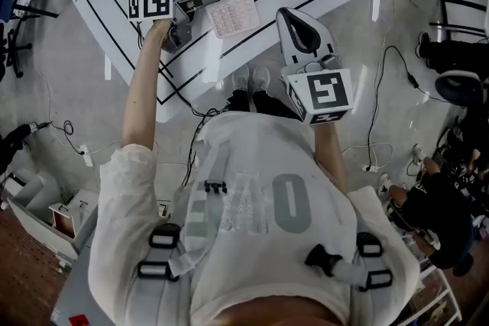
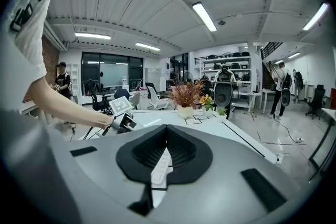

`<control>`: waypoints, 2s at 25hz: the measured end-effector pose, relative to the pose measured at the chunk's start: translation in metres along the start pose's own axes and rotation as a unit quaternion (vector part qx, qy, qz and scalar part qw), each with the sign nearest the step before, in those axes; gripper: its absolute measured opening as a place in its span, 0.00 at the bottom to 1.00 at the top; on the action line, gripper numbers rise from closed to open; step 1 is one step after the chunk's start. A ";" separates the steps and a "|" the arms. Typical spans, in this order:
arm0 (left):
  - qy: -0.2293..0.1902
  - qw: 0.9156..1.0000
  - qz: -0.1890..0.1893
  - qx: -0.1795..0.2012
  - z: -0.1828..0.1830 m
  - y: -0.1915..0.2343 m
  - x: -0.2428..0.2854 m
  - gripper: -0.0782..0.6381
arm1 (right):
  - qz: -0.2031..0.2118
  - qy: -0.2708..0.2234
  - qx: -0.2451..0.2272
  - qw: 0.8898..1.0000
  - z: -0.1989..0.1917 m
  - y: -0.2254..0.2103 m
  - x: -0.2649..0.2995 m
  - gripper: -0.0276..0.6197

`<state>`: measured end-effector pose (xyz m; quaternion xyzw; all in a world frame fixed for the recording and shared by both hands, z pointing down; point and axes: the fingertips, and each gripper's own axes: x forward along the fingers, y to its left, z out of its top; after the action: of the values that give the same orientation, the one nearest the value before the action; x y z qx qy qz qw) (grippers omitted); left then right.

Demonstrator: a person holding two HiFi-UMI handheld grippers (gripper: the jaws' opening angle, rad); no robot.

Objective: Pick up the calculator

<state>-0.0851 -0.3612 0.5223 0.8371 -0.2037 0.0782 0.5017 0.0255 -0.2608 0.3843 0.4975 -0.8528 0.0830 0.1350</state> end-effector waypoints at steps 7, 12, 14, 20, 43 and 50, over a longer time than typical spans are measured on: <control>0.081 0.994 0.071 0.032 -0.018 0.016 0.010 0.42 | 0.014 0.004 -0.002 1.000 -0.001 0.012 0.004 0.05; 0.132 0.988 0.077 0.025 -0.035 0.015 0.022 0.31 | 0.017 0.005 -0.006 1.000 -0.003 0.016 0.003 0.05; 0.135 0.988 0.068 0.018 -0.036 0.012 0.023 0.30 | 0.016 0.005 -0.006 1.000 -0.004 0.015 0.000 0.05; 0.112 0.993 0.037 0.017 -0.041 -0.001 0.022 0.25 | 0.007 0.005 -0.004 1.000 -0.004 0.009 -0.004 0.05; 0.032 0.995 0.013 -0.096 -0.047 -0.004 0.022 0.22 | -0.007 0.000 -0.003 1.000 0.000 0.007 0.000 0.05; 0.029 0.998 0.048 -0.030 -0.041 -0.013 0.028 0.22 | -0.009 -0.006 -0.007 1.000 0.004 0.002 -0.003 0.05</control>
<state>-0.0516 -0.3280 0.5412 0.8084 -0.2318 0.1202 0.5275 0.0246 -0.2586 0.3791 0.5049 -0.8496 0.0730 0.1340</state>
